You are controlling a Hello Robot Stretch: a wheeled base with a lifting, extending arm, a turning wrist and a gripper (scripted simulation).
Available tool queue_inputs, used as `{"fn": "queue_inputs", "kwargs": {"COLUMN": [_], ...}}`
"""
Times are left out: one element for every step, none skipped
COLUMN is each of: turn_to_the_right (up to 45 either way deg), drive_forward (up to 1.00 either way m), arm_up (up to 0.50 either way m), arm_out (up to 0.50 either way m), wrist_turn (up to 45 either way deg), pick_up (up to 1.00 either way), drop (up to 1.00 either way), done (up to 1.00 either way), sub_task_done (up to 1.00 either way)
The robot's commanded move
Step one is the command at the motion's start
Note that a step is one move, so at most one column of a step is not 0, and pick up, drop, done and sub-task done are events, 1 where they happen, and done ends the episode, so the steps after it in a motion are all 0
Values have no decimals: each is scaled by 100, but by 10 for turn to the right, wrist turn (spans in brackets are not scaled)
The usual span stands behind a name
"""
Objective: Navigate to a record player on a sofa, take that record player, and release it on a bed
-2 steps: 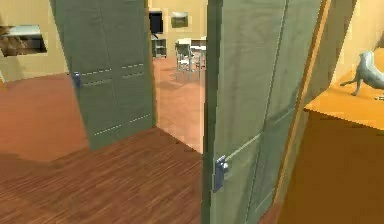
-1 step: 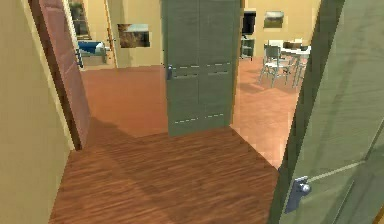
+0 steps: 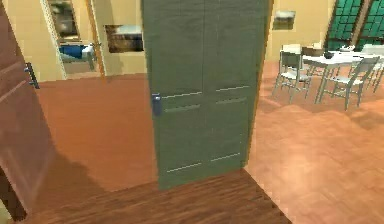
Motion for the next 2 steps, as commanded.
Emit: {"fn": "queue_inputs", "kwargs": {"turn_to_the_right": [-300,0], "drive_forward": [0,5], "arm_up": [0,0], "arm_out": [0,0], "wrist_turn": [0,0], "pick_up": [0,0], "drop": [0,0], "done": [0,0], "sub_task_done": [0,0]}}
